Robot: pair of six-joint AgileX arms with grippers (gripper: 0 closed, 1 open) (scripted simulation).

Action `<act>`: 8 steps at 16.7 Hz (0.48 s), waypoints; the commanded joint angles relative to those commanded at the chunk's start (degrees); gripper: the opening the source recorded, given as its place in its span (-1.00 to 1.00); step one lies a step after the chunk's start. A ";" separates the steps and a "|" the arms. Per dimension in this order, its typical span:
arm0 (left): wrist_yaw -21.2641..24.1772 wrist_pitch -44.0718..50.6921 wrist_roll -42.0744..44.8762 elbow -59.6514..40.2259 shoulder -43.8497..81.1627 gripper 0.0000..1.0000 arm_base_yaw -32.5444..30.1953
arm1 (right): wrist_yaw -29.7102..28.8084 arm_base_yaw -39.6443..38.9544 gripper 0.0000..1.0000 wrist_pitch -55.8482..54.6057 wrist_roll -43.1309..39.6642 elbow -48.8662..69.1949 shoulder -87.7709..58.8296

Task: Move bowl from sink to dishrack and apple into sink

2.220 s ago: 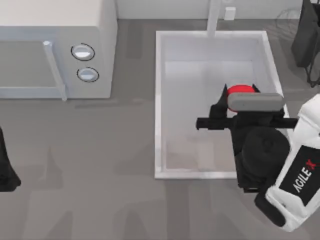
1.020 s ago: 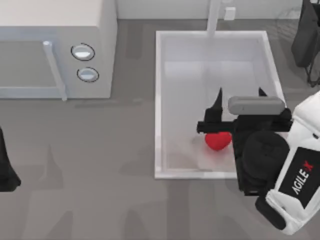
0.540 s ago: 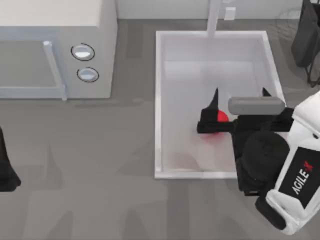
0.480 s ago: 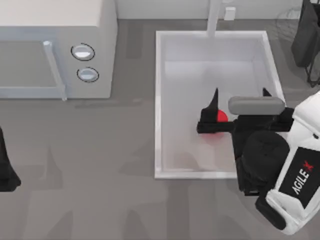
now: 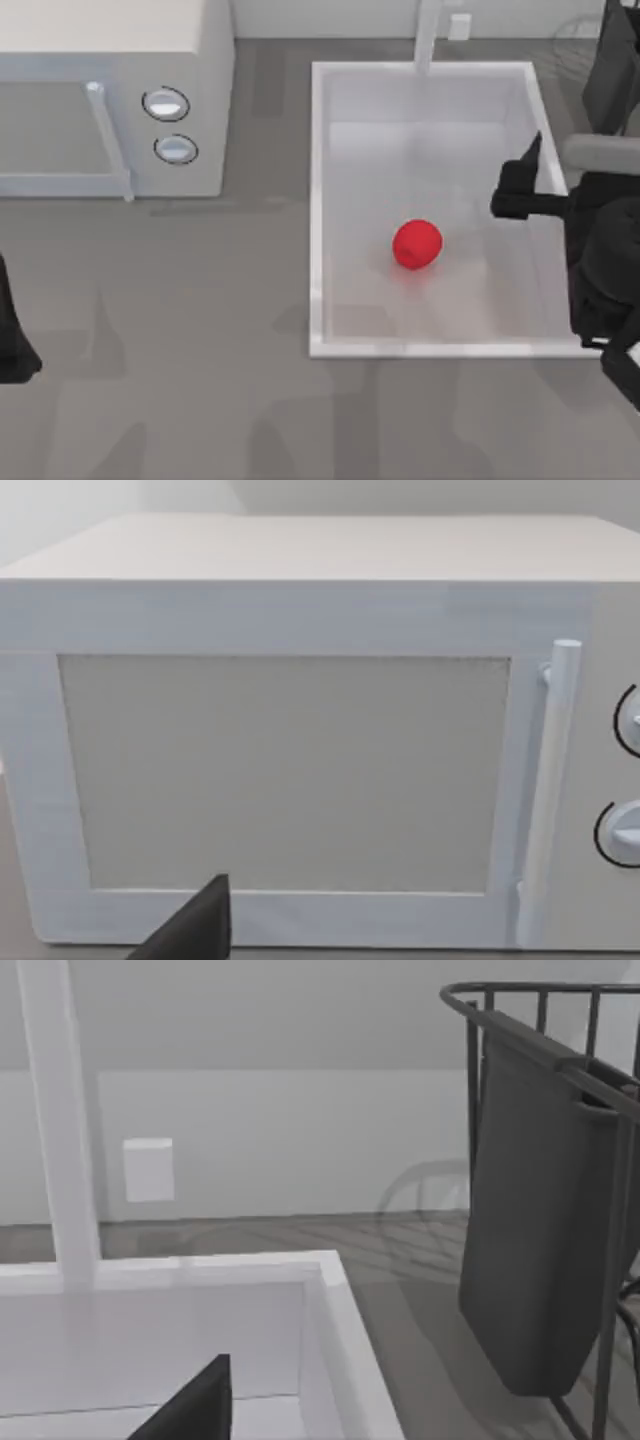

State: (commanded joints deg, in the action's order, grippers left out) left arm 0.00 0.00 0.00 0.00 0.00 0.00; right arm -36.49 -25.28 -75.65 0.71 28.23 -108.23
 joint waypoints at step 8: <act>0.00 0.00 0.00 0.00 0.00 1.00 0.00 | 15.88 6.14 1.00 26.64 -0.30 -10.16 41.74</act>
State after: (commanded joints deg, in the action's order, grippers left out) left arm 0.00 0.00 0.00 0.00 0.00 0.00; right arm -20.61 -19.14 -49.01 0.41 18.07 -66.49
